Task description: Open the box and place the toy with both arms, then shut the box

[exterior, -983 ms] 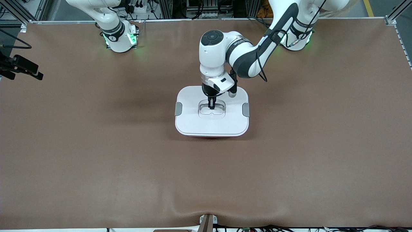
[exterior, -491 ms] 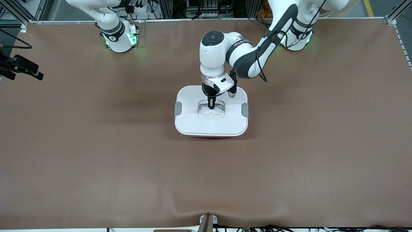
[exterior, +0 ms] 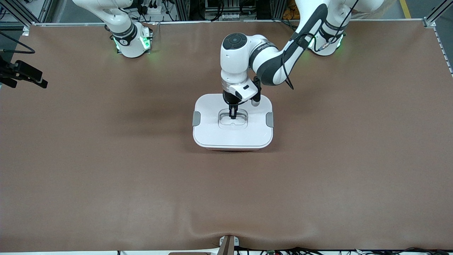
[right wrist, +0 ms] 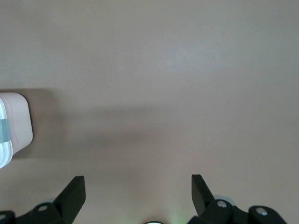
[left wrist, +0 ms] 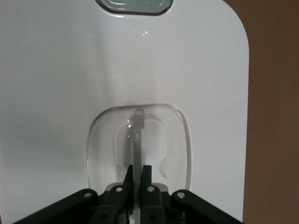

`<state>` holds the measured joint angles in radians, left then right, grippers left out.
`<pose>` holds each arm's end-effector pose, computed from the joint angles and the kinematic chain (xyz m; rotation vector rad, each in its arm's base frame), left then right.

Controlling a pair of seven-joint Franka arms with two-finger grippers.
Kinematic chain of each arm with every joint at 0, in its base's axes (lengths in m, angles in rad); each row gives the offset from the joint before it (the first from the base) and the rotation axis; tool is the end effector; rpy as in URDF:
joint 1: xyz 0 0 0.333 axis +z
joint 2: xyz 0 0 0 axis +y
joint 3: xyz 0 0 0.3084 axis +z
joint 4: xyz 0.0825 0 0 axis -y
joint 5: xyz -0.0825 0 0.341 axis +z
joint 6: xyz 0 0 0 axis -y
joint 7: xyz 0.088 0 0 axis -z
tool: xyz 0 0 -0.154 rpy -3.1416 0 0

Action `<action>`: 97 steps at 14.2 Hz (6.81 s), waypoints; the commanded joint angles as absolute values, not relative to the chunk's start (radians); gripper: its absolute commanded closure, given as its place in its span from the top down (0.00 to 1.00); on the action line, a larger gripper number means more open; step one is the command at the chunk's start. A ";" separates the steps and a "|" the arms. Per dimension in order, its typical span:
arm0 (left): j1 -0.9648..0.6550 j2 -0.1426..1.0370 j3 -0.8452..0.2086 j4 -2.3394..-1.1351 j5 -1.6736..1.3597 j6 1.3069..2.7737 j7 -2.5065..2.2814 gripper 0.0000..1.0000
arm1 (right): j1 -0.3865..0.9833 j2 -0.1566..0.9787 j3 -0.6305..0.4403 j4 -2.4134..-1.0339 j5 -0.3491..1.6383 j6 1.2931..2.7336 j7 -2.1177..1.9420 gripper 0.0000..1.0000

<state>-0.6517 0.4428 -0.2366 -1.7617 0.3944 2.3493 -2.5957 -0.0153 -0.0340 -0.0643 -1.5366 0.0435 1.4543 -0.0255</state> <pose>0.4281 -0.4788 0.3094 2.1656 1.9816 0.2545 0.4860 -0.0322 0.5916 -3.0918 0.0773 0.0710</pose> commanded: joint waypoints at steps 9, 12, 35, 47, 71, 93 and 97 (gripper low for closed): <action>-0.657 0.413 -0.238 -1.792 0.426 2.355 -2.602 1.00 | -0.031 -0.041 -0.055 -1.526 0.044 1.451 -0.023 1.00; -0.663 0.405 -0.239 -1.786 0.426 2.345 -2.580 1.00 | -0.029 -0.041 -0.055 -1.526 0.044 1.451 -0.023 1.00; -0.443 0.226 -0.239 -1.562 0.226 1.910 -1.984 1.00 | -0.032 -0.041 -0.055 -1.526 0.044 1.451 -0.023 1.00; -0.137 0.201 -0.230 -1.430 -0.001 1.720 -1.390 1.00 | -0.032 -0.041 -0.055 -1.526 0.044 1.451 -0.023 1.00; -0.011 0.181 -0.225 -1.391 -0.011 1.606 -0.717 1.00 | -0.034 -0.041 -0.055 -1.526 0.044 1.453 -0.023 1.00; 0.011 0.083 -0.095 -1.419 0.034 1.448 -0.155 1.00 | -0.034 -0.041 -0.055 -1.526 0.044 1.451 -0.023 1.00; 0.017 0.005 -0.095 -1.535 0.032 1.500 -0.138 1.00 | -0.032 -0.041 -0.055 -1.526 0.044 1.453 -0.023 1.00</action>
